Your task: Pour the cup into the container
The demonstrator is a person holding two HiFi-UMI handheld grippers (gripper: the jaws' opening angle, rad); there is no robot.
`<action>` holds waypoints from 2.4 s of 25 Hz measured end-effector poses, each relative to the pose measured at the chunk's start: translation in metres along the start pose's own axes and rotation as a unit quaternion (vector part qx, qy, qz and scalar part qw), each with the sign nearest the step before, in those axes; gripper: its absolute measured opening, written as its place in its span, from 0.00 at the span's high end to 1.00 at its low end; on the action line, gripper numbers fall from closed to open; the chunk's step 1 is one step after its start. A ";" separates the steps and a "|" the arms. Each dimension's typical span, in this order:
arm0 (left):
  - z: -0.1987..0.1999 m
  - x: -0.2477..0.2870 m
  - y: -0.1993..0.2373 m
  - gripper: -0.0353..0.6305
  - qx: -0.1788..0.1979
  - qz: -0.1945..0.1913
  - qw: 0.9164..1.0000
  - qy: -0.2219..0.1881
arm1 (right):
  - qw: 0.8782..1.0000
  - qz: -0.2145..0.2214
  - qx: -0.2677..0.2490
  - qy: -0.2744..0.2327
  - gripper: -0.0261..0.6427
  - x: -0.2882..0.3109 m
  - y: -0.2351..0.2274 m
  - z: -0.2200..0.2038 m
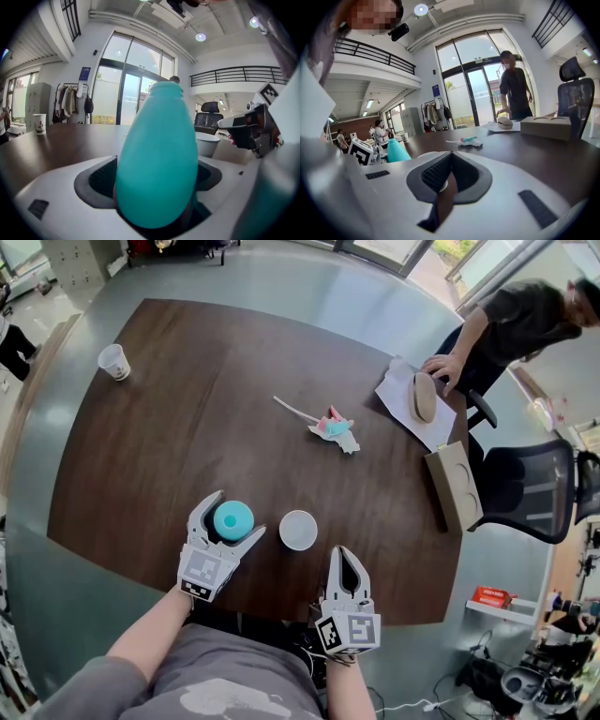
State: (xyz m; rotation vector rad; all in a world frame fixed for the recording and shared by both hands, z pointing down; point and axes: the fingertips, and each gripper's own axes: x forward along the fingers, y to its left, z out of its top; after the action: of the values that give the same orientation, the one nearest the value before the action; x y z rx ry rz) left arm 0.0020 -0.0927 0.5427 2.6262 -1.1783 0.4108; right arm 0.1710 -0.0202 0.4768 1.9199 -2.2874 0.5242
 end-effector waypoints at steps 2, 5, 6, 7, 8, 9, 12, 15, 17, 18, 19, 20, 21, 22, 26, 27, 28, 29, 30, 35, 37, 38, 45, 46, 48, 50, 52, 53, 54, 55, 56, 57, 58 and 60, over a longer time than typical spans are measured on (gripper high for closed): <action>0.000 0.000 0.001 0.28 -0.003 0.003 1.000 0.004 | 1.000 0.001 0.000 0.000 0.98 0.000 0.000 0.000; -0.001 0.001 0.002 0.28 -0.004 0.005 1.000 0.007 | 1.000 0.001 0.001 0.000 0.98 -0.001 0.000 0.001; -0.001 0.001 0.002 0.28 -0.003 0.005 1.000 0.007 | 1.000 0.001 0.001 0.000 0.98 -0.001 0.000 0.001; -0.001 0.001 0.002 0.28 -0.002 0.005 1.000 0.008 | 1.000 0.002 0.001 0.000 0.98 0.000 0.001 0.001; -0.001 0.001 0.002 0.29 -0.002 0.005 1.000 0.008 | 1.000 0.003 0.001 0.000 0.98 0.000 0.001 0.001; -0.001 0.001 0.002 0.29 -0.002 0.006 1.000 0.008 | 1.000 0.005 0.000 0.000 0.98 0.000 0.002 0.001; -0.001 0.001 0.003 0.29 -0.001 0.006 1.000 0.008 | 1.000 0.008 -0.001 0.001 0.98 0.000 0.005 0.000; -0.001 0.000 0.003 0.30 0.001 0.004 1.000 0.008 | 1.000 0.011 -0.002 0.000 0.98 -0.001 0.007 0.000; 0.000 0.000 0.003 0.30 0.008 0.006 1.000 0.008 | 1.000 0.013 -0.003 -0.002 0.98 -0.001 0.008 0.002; 0.000 -0.001 0.002 0.30 0.013 0.006 1.000 0.008 | 1.000 0.013 -0.004 -0.003 0.98 -0.002 0.008 0.002; 0.001 -0.002 0.002 0.30 0.015 0.005 1.000 0.008 | 1.000 0.013 -0.005 -0.003 0.98 -0.002 0.008 0.003; 0.002 -0.003 0.002 0.30 0.015 0.004 1.000 0.007 | 1.000 0.013 -0.005 -0.004 0.98 -0.003 0.008 0.003; 0.005 -0.005 0.002 0.30 0.014 0.003 1.000 0.005 | 1.000 0.013 -0.006 -0.005 0.98 -0.003 0.009 0.004; 0.008 -0.007 0.002 0.30 0.012 0.003 1.000 0.003 | 1.000 0.013 -0.006 -0.006 0.98 -0.003 0.009 0.005; 0.021 -0.016 0.002 0.30 0.007 0.006 1.000 0.001 | 1.000 0.017 -0.009 -0.011 0.98 -0.005 0.012 0.010; 0.024 -0.018 0.002 0.30 0.003 0.007 1.000 0.002 | 1.000 0.020 -0.010 -0.012 0.98 -0.006 0.013 0.012; 0.027 -0.021 0.002 0.30 -0.001 0.007 1.000 0.005 | 1.000 0.022 -0.011 -0.014 0.98 -0.007 0.015 0.014; 0.030 -0.024 0.002 0.30 -0.004 0.005 1.000 0.007 | 0.999 0.026 -0.012 -0.016 0.98 -0.007 0.017 0.016; 0.035 -0.028 0.001 0.30 -0.007 0.002 1.000 0.006 | 0.999 0.030 -0.015 -0.019 0.98 -0.008 0.019 0.019; 0.073 -0.057 -0.007 0.30 -0.001 -0.017 1.000 -0.015 | 0.998 0.042 -0.033 -0.031 0.98 -0.016 0.028 0.032; 0.085 -0.068 -0.010 0.30 0.005 -0.018 1.000 -0.025 | 0.998 0.048 -0.035 -0.033 0.98 -0.019 0.031 0.035; 0.089 -0.073 -0.011 0.30 0.009 -0.017 0.999 -0.028 | 0.997 0.053 -0.035 -0.033 0.98 -0.020 0.033 0.036; 0.084 -0.093 -0.016 0.30 -0.004 -0.014 1.000 -0.027 | 0.997 0.059 -0.046 -0.032 0.98 -0.027 0.041 0.034; 0.084 -0.095 -0.016 0.30 -0.005 -0.015 0.999 -0.028 | 0.997 0.059 -0.045 -0.031 0.98 -0.028 0.042 0.032; 0.084 -0.097 -0.017 0.30 -0.003 -0.015 0.999 -0.028 | 0.997 0.061 -0.044 -0.026 0.98 -0.029 0.043 0.028; 0.082 -0.098 -0.016 0.30 0.001 -0.012 1.000 -0.025 | 0.996 0.069 -0.045 -0.020 0.94 -0.030 0.047 0.024; 0.078 -0.097 -0.015 0.30 0.003 -0.009 1.000 -0.021 | 0.996 0.071 -0.047 -0.014 0.90 -0.029 0.049 0.019; 0.076 -0.097 -0.015 0.30 0.002 -0.009 1.000 -0.019 | 0.996 0.072 -0.049 -0.011 0.87 -0.028 0.049 0.016; 0.073 -0.097 -0.015 0.30 0.000 -0.009 1.000 -0.018 | 0.996 0.074 -0.051 -0.009 0.85 -0.028 0.050 0.013; 0.071 -0.096 -0.015 0.30 -0.001 -0.009 1.000 -0.017 | 0.996 0.077 -0.053 -0.007 0.83 -0.027 0.051 0.011; 0.069 -0.096 -0.016 0.30 -0.001 -0.009 1.000 -0.016 | 0.995 0.080 -0.055 -0.005 0.80 -0.027 0.053 0.008; 0.068 -0.096 -0.016 0.30 -0.001 -0.009 1.000 -0.016 | 0.995 0.084 -0.055 -0.001 0.77 -0.026 0.054 0.005; 0.066 -0.096 -0.016 0.30 -0.001 -0.009 1.000 -0.015 | 0.995 0.088 -0.056 0.001 0.74 -0.026 0.056 0.003; 0.063 -0.096 -0.017 0.30 -0.004 -0.007 1.000 -0.012 | 0.994 0.097 -0.055 0.004 0.69 -0.025 0.059 -0.002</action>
State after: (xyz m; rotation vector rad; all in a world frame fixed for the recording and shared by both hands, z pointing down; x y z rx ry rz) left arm -0.0367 -0.0359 0.4493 2.6374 -1.1649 0.3725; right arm 0.1178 0.0121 0.4594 1.6548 -2.4579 0.4142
